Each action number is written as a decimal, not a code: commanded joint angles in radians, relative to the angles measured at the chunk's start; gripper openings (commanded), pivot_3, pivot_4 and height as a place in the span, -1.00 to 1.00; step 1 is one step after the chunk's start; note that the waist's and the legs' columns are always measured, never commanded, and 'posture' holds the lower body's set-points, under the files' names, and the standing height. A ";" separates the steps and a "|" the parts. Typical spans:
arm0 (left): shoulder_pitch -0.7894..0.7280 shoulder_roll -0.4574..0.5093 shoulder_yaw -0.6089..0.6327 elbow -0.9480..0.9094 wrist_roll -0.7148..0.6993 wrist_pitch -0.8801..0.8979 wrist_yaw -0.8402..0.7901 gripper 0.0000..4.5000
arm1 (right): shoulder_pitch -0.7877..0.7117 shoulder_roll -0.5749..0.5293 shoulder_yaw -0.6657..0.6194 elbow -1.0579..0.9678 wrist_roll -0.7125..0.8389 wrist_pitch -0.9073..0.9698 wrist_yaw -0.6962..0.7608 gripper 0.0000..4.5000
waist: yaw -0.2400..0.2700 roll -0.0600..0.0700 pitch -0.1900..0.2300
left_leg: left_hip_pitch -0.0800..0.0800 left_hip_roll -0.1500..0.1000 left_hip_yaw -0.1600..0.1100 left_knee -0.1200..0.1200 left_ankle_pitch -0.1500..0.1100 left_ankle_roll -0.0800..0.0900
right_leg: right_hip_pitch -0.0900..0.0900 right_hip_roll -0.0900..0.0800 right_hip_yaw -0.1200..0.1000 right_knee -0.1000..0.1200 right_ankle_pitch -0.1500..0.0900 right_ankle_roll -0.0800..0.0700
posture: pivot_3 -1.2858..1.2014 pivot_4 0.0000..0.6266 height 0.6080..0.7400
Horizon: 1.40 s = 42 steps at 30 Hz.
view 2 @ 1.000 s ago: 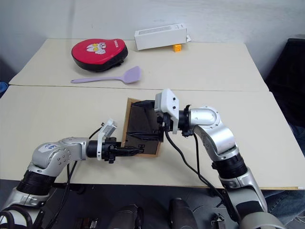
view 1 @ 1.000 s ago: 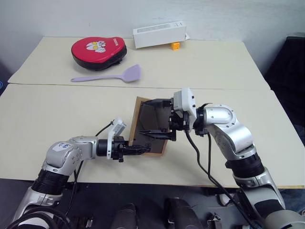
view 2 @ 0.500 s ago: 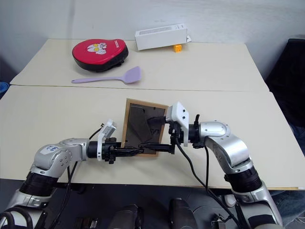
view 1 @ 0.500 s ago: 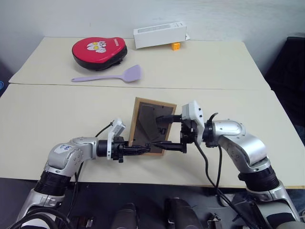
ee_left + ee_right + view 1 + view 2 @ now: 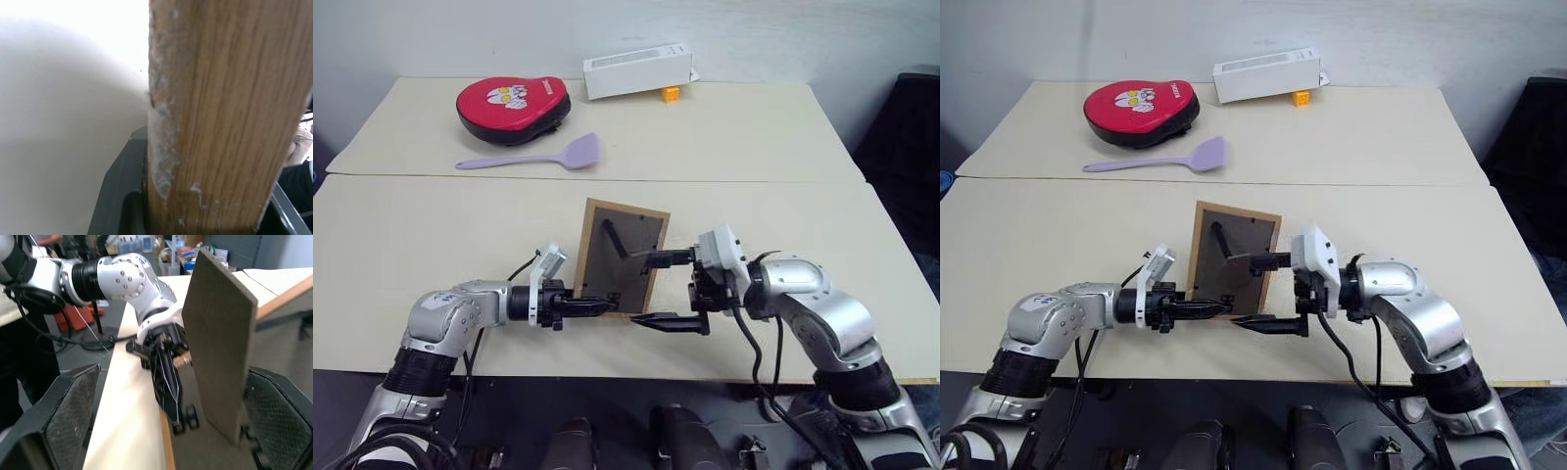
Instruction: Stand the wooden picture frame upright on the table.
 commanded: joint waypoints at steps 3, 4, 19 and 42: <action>0.000 0.002 0.044 -0.004 -0.030 0.033 -0.015 -0.44 | 0.019 0.016 -0.033 0.026 -0.070 -0.179 -0.008 0.98 | -0.001 0.000 0.000 | 0.000 0.000 0.000 0.000 0.000 0.000 | 0.000 0.000 0.000 0.000 0.000 0.000 | 0.03 -0.52 1.00; 0.000 0.004 0.051 -0.013 -0.047 0.052 -0.020 -0.44 | 0.020 0.018 -0.039 0.040 -0.078 -0.205 -0.006 0.98 | -0.001 0.000 0.000 | 0.000 0.000 0.000 0.000 0.000 0.000 | 0.000 0.000 0.000 0.000 0.000 0.000 | 0.03 -0.52 1.00; -0.288 0.211 -0.050 0.361 -0.761 0.633 0.151 -0.44 | -0.084 -0.072 -0.126 0.554 -0.656 -1.375 -0.143 0.98 | -0.006 -0.001 0.001 | 0.001 -0.001 0.001 0.001 0.000 0.000 | 0.000 0.001 0.001 0.004 0.000 0.001 | 0.03 -0.52 1.00; -0.378 0.181 -0.261 0.441 -1.249 0.585 0.514 -0.44 | -0.267 0.012 0.024 0.812 -1.204 -1.562 -0.888 -0.41 | -0.009 -0.001 0.001 | -0.002 -0.002 0.007 0.003 0.004 -0.004 | -0.009 0.002 0.007 0.014 0.000 0.000 | 0.03 -0.52 1.00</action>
